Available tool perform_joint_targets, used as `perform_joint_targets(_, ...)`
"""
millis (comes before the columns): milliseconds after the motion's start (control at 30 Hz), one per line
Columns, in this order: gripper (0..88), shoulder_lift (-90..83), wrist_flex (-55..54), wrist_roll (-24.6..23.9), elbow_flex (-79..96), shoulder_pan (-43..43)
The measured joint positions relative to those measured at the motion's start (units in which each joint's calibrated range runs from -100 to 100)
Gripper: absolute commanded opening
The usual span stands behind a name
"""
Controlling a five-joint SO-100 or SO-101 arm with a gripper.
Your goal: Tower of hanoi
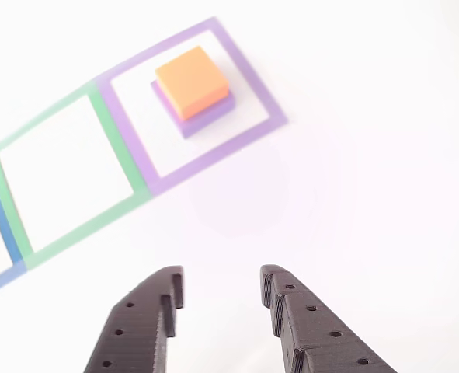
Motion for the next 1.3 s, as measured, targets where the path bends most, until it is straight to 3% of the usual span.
perform_joint_targets(300,41.8,0.08,-26.08,0.00,22.54,0.65)
perform_joint_targets(700,45.0,8.10,-72.07,0.00,49.70,5.73)
perform_joint_targets(1300,44.4,38.75,-124.40,0.00,61.88,5.32)
